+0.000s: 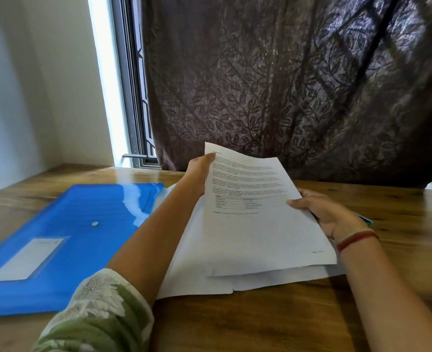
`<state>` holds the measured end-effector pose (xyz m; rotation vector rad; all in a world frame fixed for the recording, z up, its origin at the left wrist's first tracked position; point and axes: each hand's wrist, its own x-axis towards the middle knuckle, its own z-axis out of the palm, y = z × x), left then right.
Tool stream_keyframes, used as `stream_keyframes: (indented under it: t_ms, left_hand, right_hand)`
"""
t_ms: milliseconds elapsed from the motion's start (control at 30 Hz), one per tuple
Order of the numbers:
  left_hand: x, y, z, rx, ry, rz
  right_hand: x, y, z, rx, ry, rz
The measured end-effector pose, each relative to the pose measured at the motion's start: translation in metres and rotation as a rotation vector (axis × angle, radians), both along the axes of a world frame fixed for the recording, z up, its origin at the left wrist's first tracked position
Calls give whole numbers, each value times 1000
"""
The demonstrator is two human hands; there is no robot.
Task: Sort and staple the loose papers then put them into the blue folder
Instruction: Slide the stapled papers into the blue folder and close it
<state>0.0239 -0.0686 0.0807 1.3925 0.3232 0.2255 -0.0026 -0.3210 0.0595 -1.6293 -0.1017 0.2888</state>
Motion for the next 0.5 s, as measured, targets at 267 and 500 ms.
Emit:
stream_keyframes:
  t_ms: [267, 500]
  left_hand:
    - [-41, 11, -24, 254, 126, -115]
    - [-66, 5, -48, 218, 21, -148]
  right_hand:
    - [4, 10, 2, 151, -77, -119]
    - [-3, 18, 1, 290, 47, -34]
